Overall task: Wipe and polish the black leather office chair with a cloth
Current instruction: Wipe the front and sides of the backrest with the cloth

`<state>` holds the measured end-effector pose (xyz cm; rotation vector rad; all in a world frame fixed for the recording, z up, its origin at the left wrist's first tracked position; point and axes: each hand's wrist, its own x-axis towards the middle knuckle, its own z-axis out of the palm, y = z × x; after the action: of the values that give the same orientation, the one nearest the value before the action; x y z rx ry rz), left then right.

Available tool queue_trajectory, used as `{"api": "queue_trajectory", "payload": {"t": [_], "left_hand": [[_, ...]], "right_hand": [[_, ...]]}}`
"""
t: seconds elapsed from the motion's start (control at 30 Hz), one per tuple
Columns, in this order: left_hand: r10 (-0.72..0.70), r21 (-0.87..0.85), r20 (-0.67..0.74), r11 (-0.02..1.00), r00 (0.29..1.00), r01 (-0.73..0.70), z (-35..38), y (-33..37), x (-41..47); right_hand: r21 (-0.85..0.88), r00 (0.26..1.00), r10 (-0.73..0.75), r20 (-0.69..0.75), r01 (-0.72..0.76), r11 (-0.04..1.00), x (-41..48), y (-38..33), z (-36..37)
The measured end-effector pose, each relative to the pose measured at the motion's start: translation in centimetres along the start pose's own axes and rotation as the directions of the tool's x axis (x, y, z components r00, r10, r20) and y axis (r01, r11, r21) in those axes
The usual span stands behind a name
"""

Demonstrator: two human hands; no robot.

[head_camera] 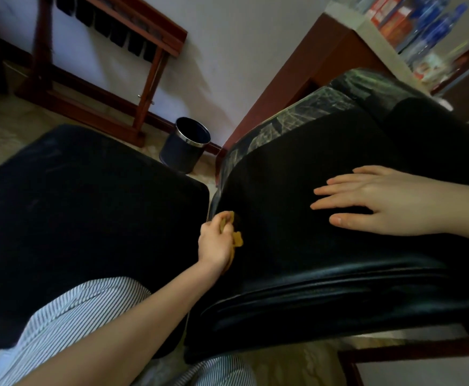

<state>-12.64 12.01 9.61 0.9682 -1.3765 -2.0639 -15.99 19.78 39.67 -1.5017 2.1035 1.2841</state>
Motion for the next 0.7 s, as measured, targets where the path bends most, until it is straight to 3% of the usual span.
{"api": "queue_trajectory", "payload": {"t": [0.13, 0.23, 0.43, 0.53, 0.7], "left_hand": [[0.174, 0.128, 0.012, 0.976, 0.985, -0.174, 0.5, 3.5, -2.2], [0.216, 0.210, 0.033, 0.953, 0.976, -0.218, 1.0, 5.4, -2.8], [0.255, 0.151, 0.061, 0.953, 0.965, -0.261, 0.6, 5.5, -2.6], [0.282, 0.156, 0.051, 0.945, 0.958, -0.287, 0.4, 5.0, -2.0], [0.351, 0.142, 0.051, 0.924, 0.935, -0.354, 0.0, 4.8, 0.3]], "right_hand": [[-0.035, 1.000, 0.000, -0.019, 0.000, 0.999, -0.1, -0.3, -0.1], [-0.065, 1.000, -0.006, -0.029, 0.004, 0.998, 0.0, -0.8, -0.2], [-0.169, 0.999, -0.039, 0.013, 0.040, 0.985, 0.1, -1.8, -0.8], [-0.267, 0.988, -0.148, -0.041, 0.132, 0.955, 1.7, -4.8, -1.2], [-0.245, 0.971, -0.240, -0.004, 0.231, 0.942, 5.4, -7.4, -1.0]]}}
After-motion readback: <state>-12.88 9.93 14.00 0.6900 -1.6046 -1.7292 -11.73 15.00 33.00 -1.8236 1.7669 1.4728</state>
